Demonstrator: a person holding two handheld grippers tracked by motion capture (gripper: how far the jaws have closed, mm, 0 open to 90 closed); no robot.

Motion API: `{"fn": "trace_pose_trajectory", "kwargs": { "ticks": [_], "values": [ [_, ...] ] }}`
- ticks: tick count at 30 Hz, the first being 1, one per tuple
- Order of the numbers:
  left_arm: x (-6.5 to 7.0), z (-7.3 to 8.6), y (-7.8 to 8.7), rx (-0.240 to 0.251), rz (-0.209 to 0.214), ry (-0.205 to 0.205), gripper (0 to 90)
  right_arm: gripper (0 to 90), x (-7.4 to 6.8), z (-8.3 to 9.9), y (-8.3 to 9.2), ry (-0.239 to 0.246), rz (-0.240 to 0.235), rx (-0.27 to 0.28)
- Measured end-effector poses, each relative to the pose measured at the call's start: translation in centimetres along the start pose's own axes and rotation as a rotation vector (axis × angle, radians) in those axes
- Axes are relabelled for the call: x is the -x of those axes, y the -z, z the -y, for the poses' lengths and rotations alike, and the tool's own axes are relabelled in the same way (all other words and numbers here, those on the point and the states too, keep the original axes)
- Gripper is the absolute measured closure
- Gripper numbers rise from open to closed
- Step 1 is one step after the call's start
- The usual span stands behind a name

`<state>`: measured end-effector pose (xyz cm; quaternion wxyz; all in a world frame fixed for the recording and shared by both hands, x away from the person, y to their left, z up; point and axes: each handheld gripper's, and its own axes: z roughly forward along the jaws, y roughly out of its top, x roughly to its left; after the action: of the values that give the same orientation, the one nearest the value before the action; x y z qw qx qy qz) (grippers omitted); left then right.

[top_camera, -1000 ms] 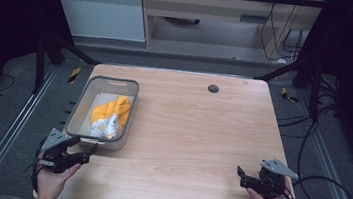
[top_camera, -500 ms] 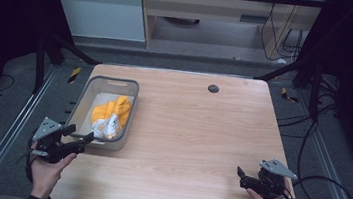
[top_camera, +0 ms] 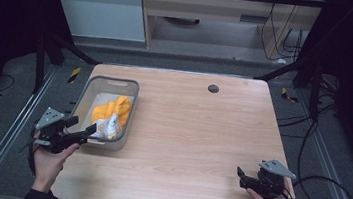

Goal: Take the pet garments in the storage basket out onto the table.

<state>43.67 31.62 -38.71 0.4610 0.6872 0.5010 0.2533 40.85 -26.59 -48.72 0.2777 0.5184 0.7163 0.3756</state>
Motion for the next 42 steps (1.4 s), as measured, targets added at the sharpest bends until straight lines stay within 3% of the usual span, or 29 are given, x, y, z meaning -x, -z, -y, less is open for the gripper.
{"fn": "trace_pose_trajectory", "kwargs": {
  "ticks": [7, 22, 31, 42],
  "values": [
    [0.1, -1.1, -1.0, -0.008, 0.006, -0.015, 23.8, 8.5, 0.0, 0.1, -0.1, 0.008, 0.011, -0.008],
    [1.0, -3.7, -3.5, -0.102, 0.015, -0.064, 23.3, 8.3, -0.1, 0.1, -0.1, 0.018, 0.008, -0.011],
    [1.0, -4.5, -4.4, -0.138, 0.017, -0.082, 23.8, 8.4, 0.0, 0.1, -0.1, 0.019, 0.009, -0.014],
    [1.4, -4.9, -6.6, -0.234, 0.006, -0.101, 24.8, 8.4, 0.1, 0.1, 0.0, 0.011, 0.014, -0.015]
  ]
}}
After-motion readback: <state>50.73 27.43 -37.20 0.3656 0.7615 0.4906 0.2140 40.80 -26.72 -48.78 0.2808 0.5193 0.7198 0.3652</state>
